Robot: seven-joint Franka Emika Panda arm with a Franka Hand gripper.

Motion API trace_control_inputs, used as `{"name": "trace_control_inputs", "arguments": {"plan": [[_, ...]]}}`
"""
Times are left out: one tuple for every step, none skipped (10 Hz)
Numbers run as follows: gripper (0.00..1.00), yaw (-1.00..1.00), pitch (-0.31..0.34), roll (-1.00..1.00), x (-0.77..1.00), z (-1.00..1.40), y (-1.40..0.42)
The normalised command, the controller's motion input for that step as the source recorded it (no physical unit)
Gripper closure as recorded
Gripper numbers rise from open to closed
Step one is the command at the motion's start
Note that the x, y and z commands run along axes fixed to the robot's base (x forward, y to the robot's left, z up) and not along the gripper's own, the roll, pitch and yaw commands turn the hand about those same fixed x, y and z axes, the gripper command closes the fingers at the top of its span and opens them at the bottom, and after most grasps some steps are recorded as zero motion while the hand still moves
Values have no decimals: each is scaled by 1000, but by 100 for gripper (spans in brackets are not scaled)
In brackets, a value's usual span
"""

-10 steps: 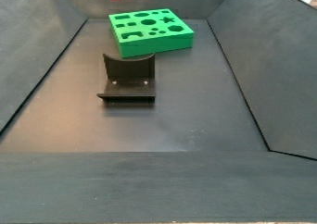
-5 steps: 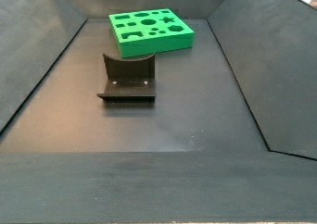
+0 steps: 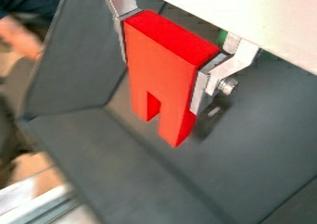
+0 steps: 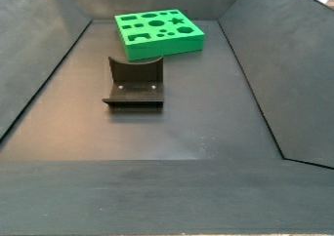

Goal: Pick up the double-square object. Move up. Rotate the double-square object. Place the double-square object on the fixture. Regrasp the double-square object. Move to above the board. Insert the double-square object.
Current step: Move to above the board.

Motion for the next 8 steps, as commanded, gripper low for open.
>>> {"name": "trace_control_inputs", "arguments": {"plan": [[100,-9,-34,-1000,-546,-91,-1000],[100,-7,-46,-1000,-569,-113,-1000],[100,-4,-55,-1000,-588,-98,-1000],[100,-3,-63,-1000,-610,-102,-1000],[100,-3,-71,-1000,-632,-112,-1000],[100,-6,-82,-1000,-508,-76,-743],[100,-10,-91,-1000,-354,-50,-463],[100,-12,-94,-1000,-266,-36,-304]]}}
